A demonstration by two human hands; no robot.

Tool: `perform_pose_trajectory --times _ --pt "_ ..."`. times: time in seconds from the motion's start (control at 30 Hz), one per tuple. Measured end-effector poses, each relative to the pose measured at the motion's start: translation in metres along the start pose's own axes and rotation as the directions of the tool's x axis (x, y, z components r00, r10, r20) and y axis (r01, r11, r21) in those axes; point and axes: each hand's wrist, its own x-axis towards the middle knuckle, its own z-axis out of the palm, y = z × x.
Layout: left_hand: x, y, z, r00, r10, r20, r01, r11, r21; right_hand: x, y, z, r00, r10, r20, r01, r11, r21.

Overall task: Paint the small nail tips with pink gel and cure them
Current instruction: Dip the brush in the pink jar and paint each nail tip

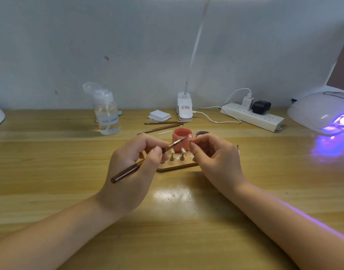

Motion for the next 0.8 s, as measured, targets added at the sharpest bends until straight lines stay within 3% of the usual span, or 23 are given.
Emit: perform_pose_trajectory --times 0.13,0.47,0.57,0.8 --pt "0.0009 -0.0018 0.0027 0.996 -0.088 0.006 0.088 0.996 -0.023 -0.0005 0.0005 0.0002 1.0 0.002 0.0 -0.002 1.0 0.008" --pt "-0.0005 -0.0027 0.0033 0.992 -0.124 -0.02 0.123 0.989 -0.079 -0.0003 0.0002 0.0003 1.0 0.012 -0.001 -0.012 1.0 0.021" --pt "-0.0027 -0.0024 0.0018 0.996 -0.084 0.026 0.084 0.996 -0.023 -0.0005 -0.0002 0.0001 1.0 0.003 0.001 -0.003 1.0 0.019" --pt "-0.0006 0.0019 0.0024 0.999 -0.049 -0.002 0.049 0.998 0.042 -0.0006 0.0005 0.0 1.0 -0.015 -0.005 0.015 1.0 -0.011"
